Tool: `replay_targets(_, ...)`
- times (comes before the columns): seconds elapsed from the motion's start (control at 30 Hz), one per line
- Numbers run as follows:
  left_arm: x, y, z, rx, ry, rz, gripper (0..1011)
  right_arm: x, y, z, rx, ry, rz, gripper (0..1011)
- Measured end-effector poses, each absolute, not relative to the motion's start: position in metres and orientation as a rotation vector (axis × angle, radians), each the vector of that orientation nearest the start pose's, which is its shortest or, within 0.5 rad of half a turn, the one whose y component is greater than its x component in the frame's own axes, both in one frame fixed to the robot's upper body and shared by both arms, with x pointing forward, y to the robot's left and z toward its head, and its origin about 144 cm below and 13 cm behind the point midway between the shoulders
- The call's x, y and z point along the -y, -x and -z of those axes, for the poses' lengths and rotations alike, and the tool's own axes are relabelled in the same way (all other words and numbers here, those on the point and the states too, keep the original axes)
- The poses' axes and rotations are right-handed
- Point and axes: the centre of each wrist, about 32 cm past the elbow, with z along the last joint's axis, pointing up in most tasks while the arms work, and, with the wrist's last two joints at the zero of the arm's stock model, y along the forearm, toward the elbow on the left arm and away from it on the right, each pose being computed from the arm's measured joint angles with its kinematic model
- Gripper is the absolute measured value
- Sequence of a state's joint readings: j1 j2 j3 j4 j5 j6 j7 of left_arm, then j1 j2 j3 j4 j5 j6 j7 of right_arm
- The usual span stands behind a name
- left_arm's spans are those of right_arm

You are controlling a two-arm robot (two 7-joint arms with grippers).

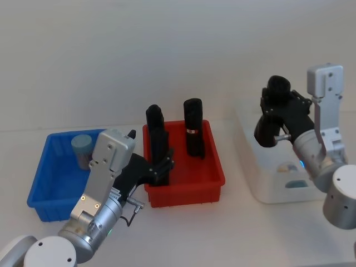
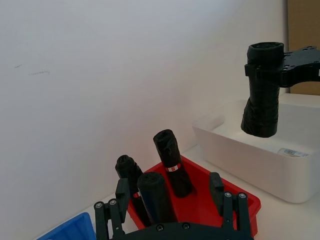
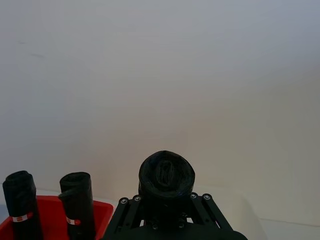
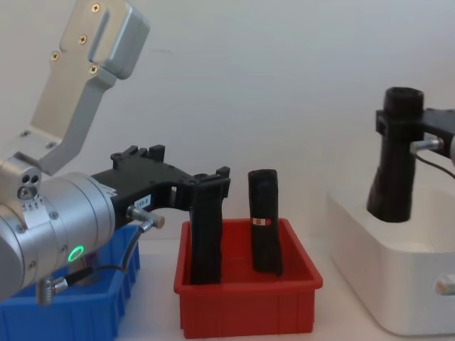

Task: Pick the cotton swabs from the blue box and place them into the white box.

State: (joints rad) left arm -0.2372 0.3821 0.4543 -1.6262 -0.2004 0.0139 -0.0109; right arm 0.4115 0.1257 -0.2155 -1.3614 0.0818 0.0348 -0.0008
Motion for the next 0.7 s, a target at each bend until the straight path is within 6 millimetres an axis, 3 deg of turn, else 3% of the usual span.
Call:
replay_targets(0.37, -0.198, -0.492, -1.204, 0.268, -0.061, -1.124, 1004, 0.218, -0.557, -1.222, 0.164, 0.001, 1.432, 346)
replay_targets(0.6, -0.198, -0.492, -1.204, 0.268, -0.061, -1.124, 1004, 0.222, -0.554, -1.22, 0.15, 0.004, 1.43, 515)
replay_targets(0.7, -0.198, -0.492, -1.204, 0.268, -0.061, -1.124, 1004, 0.223, -0.553, -1.22, 0.146, 0.005, 1.426, 636)
